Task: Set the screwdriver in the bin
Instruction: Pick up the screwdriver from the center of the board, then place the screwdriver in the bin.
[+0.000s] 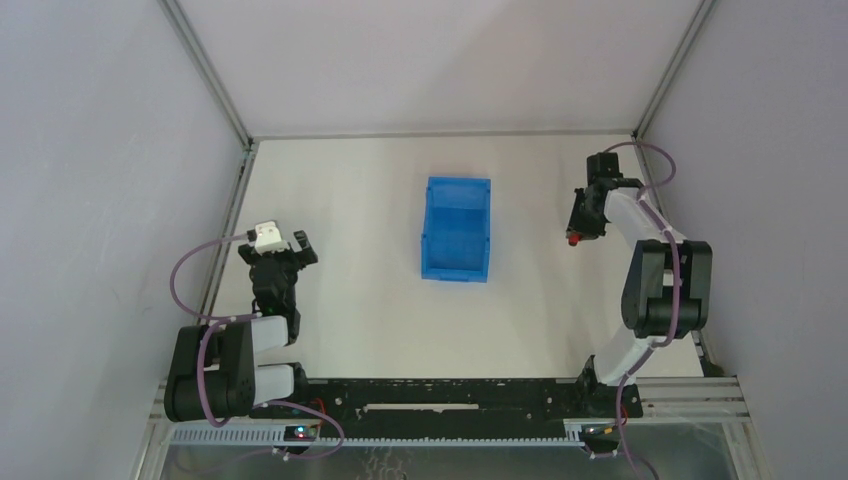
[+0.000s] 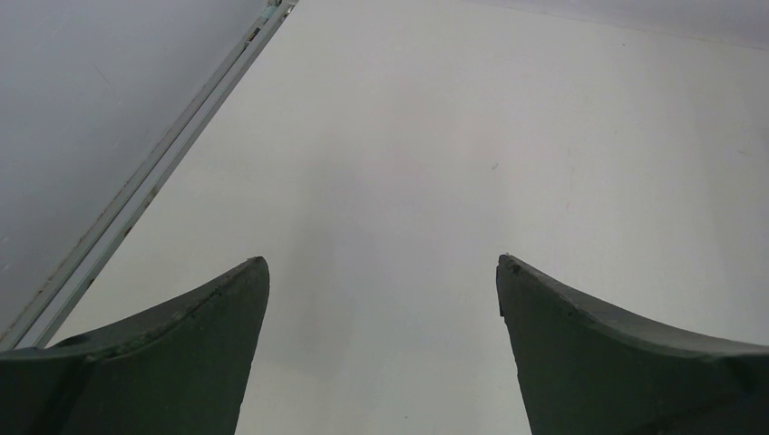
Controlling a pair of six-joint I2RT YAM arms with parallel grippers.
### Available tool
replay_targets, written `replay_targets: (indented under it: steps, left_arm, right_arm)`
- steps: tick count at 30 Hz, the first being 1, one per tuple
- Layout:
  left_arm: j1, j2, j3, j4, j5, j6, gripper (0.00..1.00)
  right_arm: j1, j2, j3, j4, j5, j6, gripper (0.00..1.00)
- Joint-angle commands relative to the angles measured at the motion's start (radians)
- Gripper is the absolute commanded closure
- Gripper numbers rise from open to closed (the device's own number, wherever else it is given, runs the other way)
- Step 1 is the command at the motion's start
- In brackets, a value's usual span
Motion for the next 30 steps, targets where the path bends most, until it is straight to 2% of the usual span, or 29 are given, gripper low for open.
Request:
replay_targets:
  steps: [1, 12, 23, 30]
  left_arm:
    - [-0.007, -0.01, 0.041, 0.029, -0.011, 0.017, 0.0]
    - [-0.007, -0.011, 0.042, 0.028, -0.01, 0.016, 0.0]
    - [-0.007, -0.011, 0.041, 0.028, -0.011, 0.017, 0.0]
    - [-0.007, -0.011, 0.041, 0.027, -0.012, 0.017, 0.0]
  right_arm:
    - [0.002, -0.099, 0.023, -0.056, -0.026, 0.008, 1.0]
    - [0.05, -0.227, 0.13, -0.17, -0.011, 0.019, 1.0]
    - [0.259, -0.229, 0.369, -0.243, 0.02, 0.038, 1.0]
    - [0.403, -0.13, 0.586, -0.273, 0.01, 0.045, 1.0]
